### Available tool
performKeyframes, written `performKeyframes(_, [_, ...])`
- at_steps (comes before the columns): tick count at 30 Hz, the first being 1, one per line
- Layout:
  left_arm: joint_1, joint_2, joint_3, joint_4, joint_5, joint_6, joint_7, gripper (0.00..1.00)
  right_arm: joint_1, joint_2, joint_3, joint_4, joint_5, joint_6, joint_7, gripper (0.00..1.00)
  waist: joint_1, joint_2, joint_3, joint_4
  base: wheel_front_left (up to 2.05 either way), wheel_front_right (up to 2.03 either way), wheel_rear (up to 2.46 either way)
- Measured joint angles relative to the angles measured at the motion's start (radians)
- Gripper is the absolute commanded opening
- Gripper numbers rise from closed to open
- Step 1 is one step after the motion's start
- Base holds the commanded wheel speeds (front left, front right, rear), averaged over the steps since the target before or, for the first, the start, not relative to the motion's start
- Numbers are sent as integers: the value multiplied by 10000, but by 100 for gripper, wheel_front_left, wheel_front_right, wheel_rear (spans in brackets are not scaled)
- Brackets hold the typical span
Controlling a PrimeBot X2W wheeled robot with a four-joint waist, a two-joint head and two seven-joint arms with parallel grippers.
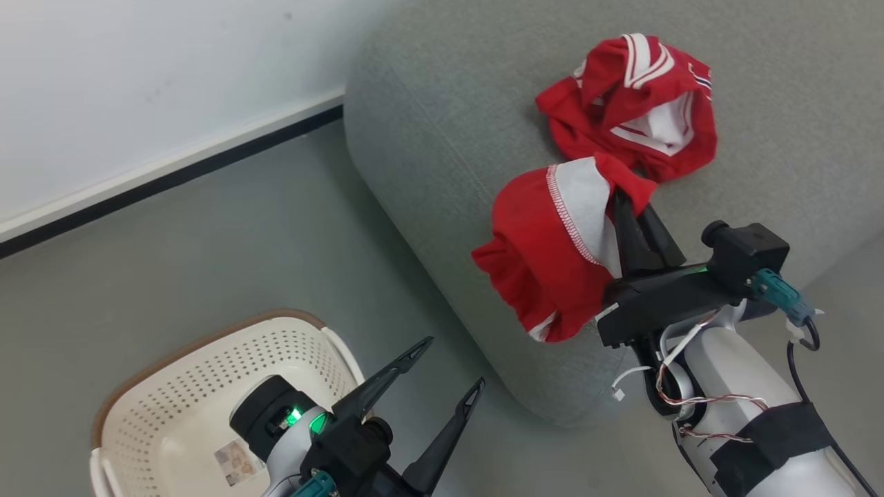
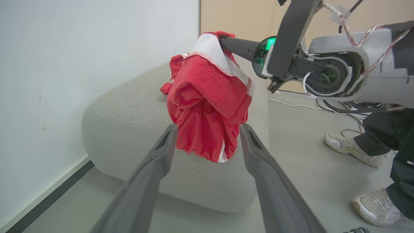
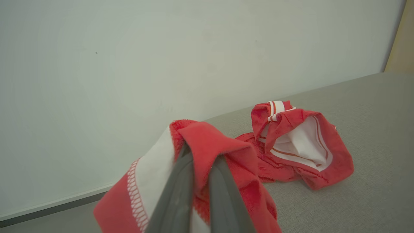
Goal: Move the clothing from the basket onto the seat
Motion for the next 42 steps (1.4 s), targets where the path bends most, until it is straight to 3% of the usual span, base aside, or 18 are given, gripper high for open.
performKeyframes(9, [-69,176,-90,-123,59,-52,238,100,179,-2,-539,-384,-105,-52,-2,0,0,0,428,-542,0,0,0])
performKeyframes(19, [-414,336,-245,-435,98,-136,493,100,-178,-123,-1287,-648,-265,-56,-2,0,0,0,918,-653,0,0,0])
performKeyframes(32, [-950,708,-330,-978,174,-148,786,100,-2334,-899,-2817,-598,-443,-82,-75,0,1,1,1773,-353,0,0,0])
performKeyframes(42, [-1325,968,-504,-1394,192,-222,984,100,-3653,-1854,-4013,-311,-516,-142,-77,0,2,0,2435,-11,0,0,0])
